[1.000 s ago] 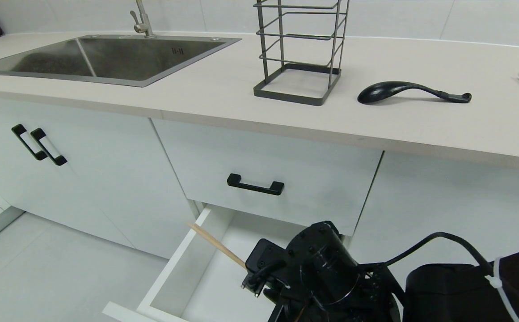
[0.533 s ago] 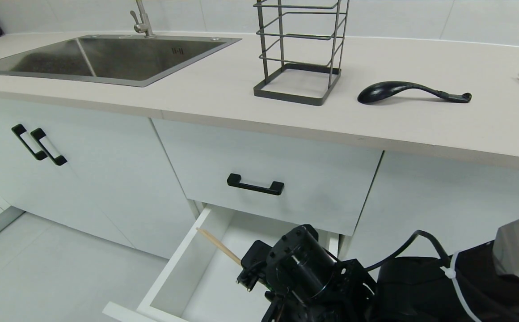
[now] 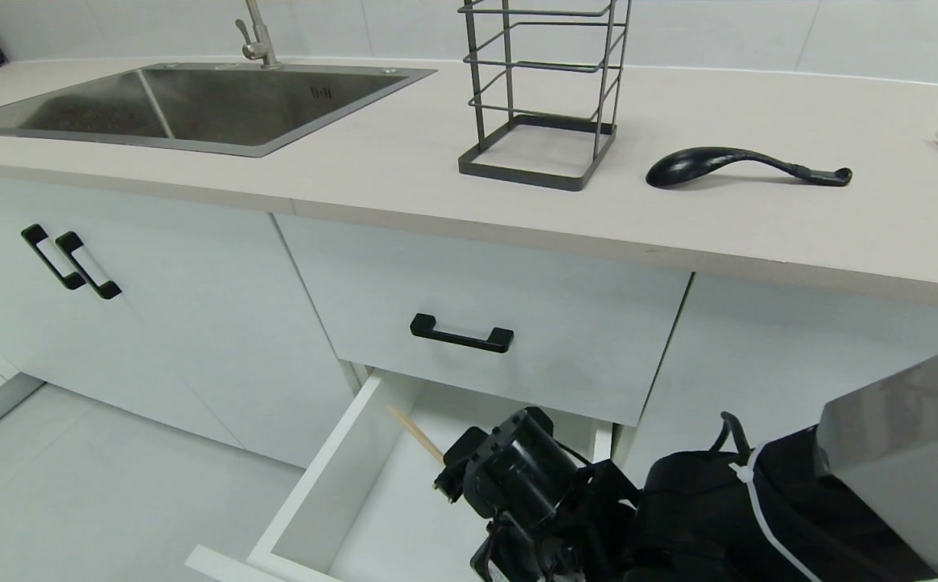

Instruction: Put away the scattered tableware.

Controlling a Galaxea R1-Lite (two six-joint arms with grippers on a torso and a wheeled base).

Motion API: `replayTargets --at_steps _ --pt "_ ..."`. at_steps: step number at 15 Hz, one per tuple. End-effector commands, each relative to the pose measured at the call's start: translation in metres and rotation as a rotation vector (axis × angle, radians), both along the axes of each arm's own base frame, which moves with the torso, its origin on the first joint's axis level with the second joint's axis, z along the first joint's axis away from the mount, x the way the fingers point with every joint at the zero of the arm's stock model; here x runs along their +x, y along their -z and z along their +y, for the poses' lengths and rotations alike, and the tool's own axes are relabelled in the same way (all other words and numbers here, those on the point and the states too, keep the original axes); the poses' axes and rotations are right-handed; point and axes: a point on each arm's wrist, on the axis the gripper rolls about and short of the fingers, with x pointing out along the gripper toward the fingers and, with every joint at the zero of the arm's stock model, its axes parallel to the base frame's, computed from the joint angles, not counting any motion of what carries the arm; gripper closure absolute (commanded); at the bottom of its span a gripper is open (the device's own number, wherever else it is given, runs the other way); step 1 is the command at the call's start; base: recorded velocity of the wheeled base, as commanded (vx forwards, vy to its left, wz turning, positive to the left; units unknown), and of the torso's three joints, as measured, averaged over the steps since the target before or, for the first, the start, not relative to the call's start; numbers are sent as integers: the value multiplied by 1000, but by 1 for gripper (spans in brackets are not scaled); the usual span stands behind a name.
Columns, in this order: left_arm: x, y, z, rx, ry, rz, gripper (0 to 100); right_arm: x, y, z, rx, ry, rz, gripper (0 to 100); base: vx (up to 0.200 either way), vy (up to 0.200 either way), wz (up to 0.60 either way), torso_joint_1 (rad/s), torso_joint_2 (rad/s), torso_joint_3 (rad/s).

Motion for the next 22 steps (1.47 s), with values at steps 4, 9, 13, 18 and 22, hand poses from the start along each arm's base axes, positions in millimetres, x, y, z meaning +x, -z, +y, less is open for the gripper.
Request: replayTargets --at_steps 4,9,13,18,22 --pt "0 0 0 0 0 -1 0 16 23 7 -50 44 3 100 0 0 0 0 0 0" --pt "0 0 0 0 -2 -1 0 30 36 17 -67 68 0 100 0 0 0 0 0 0" --pt "0 0 0 0 -2 -1 0 44 41 30 -96 97 7 100 0 0 0 0 0 0" --pt "0 0 0 0 -2 -1 0 49 49 37 -109 123 38 100 0 0 0 0 0 0" --pt "0 0 0 0 -2 -1 0 51 59 38 -125 125 50 100 0 0 0 0 0 0"
